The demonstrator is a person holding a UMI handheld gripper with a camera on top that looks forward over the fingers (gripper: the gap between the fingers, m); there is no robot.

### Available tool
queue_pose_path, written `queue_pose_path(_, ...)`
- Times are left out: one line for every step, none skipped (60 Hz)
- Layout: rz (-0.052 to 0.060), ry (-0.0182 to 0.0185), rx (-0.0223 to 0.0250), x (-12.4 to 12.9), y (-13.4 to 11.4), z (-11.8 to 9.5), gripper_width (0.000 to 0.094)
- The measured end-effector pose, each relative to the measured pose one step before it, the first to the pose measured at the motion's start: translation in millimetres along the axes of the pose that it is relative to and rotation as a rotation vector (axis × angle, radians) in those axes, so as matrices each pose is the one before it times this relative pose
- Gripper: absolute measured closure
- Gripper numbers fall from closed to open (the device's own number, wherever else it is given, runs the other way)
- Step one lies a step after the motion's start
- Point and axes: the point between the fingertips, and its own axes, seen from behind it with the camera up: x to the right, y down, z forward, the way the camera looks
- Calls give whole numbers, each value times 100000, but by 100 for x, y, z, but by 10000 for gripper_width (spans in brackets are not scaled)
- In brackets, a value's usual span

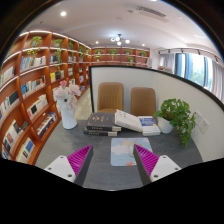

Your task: Arrange mouse

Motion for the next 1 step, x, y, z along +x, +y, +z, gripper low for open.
queue_pose_path(101,-106,-92,-43,41,-94,126)
